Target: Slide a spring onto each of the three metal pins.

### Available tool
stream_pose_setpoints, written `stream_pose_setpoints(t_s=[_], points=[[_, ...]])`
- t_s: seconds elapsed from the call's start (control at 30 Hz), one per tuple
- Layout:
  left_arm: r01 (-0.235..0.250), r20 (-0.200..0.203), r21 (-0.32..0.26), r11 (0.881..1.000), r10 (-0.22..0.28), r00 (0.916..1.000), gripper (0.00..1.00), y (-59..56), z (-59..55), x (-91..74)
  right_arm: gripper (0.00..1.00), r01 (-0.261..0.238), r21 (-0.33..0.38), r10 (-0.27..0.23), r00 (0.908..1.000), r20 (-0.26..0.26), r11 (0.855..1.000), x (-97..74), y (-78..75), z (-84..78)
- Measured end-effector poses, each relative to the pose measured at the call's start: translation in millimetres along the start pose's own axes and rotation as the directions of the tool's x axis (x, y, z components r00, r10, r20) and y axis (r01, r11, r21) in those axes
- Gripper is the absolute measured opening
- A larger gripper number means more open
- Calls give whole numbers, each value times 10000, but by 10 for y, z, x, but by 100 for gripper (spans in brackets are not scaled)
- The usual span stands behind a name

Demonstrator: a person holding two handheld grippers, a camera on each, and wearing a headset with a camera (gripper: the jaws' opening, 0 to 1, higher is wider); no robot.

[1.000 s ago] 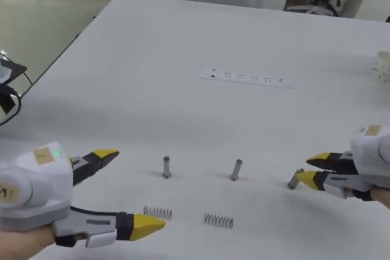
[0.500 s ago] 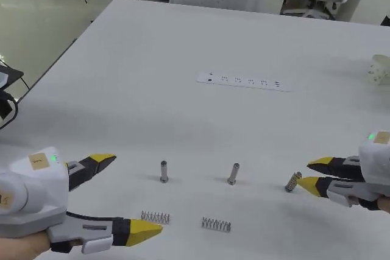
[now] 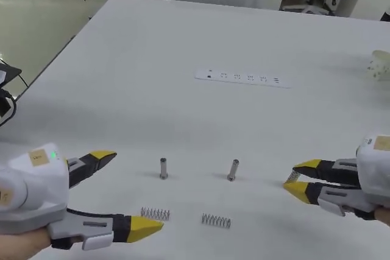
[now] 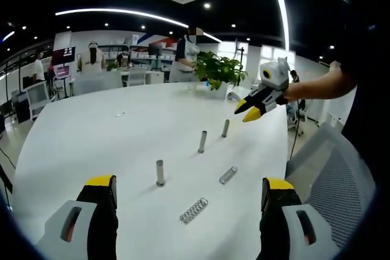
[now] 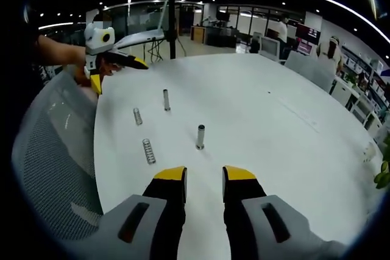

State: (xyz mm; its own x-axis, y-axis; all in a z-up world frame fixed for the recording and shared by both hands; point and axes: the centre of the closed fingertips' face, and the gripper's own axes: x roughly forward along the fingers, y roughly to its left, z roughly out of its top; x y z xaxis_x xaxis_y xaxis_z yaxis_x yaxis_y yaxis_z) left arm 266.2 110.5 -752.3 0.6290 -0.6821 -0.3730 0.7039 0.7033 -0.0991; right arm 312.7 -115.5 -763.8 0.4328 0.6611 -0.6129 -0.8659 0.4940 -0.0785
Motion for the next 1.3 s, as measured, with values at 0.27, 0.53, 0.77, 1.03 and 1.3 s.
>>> stream_pose_setpoints(t_s=[0.27, 0.53, 0.77, 1.03, 1.3], points=[[7, -36, 10, 10000, -7, 10000, 96, -8, -7, -9, 20, -986, -66, 985, 9951, -48, 9951, 138, 390, 34], [42, -70, 14, 10000, -42, 10000, 95, -18, -25, -12, 20, -1677, -457, 1668, 9857, -226, 9848, 343, 669, 69], [68, -107, 24, 10000, -68, 9999, 95, -29, -39, -16, 20, -2118, -821, 2084, 9768, -484, 9738, 513, 824, 91], [40, -135, 7, 10000, -40, 9999, 95, -28, -53, -20, 19, -2538, -1252, 2435, 9656, -918, 9591, 657, 949, 65], [73, -127, -62, 10000, -74, 9999, 95, -42, -63, -23, 18, -2851, -2128, 2499, 9518, -1780, 9346, 808, 1003, -46]])
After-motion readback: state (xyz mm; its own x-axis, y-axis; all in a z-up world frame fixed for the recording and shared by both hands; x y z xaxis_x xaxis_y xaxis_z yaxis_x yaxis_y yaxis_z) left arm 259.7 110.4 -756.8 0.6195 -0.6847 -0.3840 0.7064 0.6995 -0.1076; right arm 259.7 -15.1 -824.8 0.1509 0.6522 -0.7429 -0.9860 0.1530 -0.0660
